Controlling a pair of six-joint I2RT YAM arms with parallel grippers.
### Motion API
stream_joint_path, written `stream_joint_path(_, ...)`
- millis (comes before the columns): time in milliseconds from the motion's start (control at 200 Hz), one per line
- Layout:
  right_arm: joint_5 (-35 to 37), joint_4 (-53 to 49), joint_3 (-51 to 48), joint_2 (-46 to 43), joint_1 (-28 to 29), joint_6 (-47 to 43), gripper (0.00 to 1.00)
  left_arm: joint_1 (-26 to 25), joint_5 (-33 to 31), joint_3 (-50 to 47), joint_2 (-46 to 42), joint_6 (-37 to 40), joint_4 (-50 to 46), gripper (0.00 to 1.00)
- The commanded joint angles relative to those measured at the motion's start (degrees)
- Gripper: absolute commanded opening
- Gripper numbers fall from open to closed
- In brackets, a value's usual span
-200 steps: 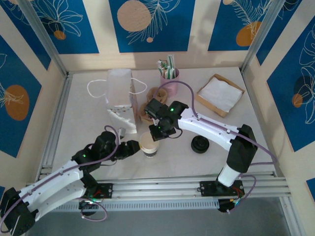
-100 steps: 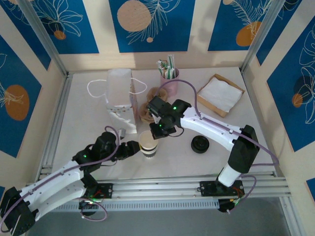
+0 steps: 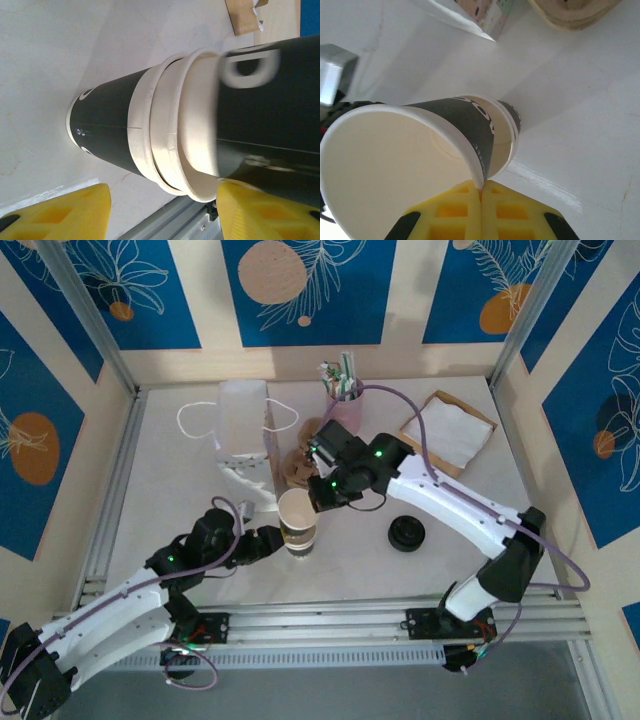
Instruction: Pack the takeout coffee
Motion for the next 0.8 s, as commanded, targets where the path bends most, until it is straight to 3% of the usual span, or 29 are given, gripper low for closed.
stream_joint_path(0, -1.38, -2.96, 2.51, -4.17, -1.03, -0.39, 0.00, -0.40, -1.23, 0.62, -1.11, 1.29, -1.61, 0.58)
stream_joint_path(295, -0.88, -5.81, -0.65, -12.15, -8.35, -2.27, 0.00, -0.40, -2.68, 3.92, -3.72, 2.53, -7.47, 0.62)
stream_joint_path(485, -0.78, -5.65, -7.46, -15.60, -14.07, -3.51, 0.00, -0.88, -4.23, 9.29, -7.17, 5.18, -14.68, 0.71)
stream_joint_path(590, -0.72, -4.25, -12.06, -16.25, -16.26, -3.92, 0.00, -2.56, -6.96, 13.72, -8.01, 7.59, -19.88, 0.79)
stream_joint_path(795, -1.62, 0.92, -20.35, -14.92, -18.95, -3.57, 0.00, -7.28, -10.91, 21.17, -4.06, 10.78, -23.09, 0.86)
